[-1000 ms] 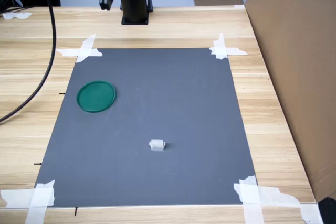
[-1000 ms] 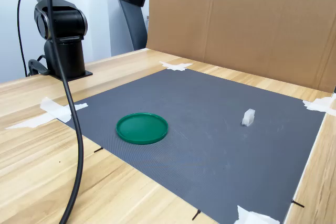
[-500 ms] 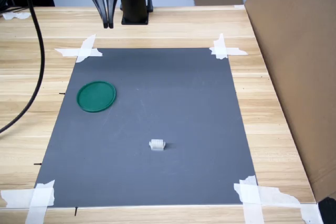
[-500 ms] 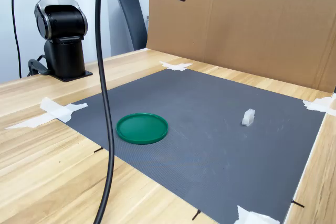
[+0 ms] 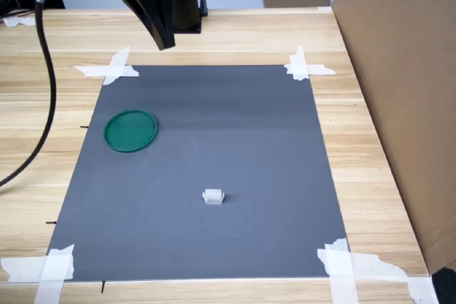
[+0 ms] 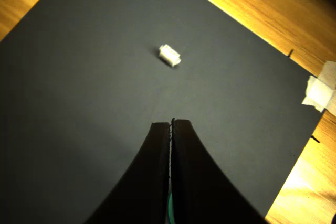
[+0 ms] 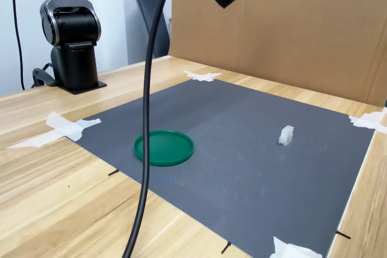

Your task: Grasp a white terminal and put it in the green lid.

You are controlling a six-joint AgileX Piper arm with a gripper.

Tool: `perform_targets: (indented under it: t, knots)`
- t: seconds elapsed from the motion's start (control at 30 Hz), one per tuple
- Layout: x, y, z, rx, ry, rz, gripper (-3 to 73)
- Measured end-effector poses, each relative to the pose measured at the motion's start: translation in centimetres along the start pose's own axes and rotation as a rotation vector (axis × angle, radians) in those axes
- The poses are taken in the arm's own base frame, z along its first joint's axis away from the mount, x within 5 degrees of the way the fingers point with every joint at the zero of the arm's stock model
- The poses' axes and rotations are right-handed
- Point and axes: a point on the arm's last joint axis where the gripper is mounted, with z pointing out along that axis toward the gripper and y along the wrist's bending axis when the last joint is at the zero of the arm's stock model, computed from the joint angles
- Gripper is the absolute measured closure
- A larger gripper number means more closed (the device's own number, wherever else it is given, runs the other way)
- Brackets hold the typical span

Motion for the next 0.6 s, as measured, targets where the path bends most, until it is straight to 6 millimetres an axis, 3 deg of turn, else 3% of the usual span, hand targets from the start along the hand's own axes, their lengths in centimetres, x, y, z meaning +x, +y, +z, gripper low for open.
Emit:
perform_targets:
  t: [0.07, 0.2, 0.3, 0.4, 0.5, 0.6]
  knots:
    - [-1.9, -1.0, -0.5, -0.080, 0.053, -0.014, 72.2]
    - [-3.5, -2.4, -0.4, -0.132, 0.101, -0.048, 72.2]
    - [-4.0, -3.5, 0.3, -0.125, 0.138, -0.080, 72.2]
    - [-4.2, -4.8, 2.2, -0.119, 0.190, -0.139, 72.2]
    - [-5.1, -4.1, 3.5, -0.130, 0.249, -0.253, 72.2]
    - [-6.8, -2.1, 4.3, -0.152, 0.278, -0.378, 72.2]
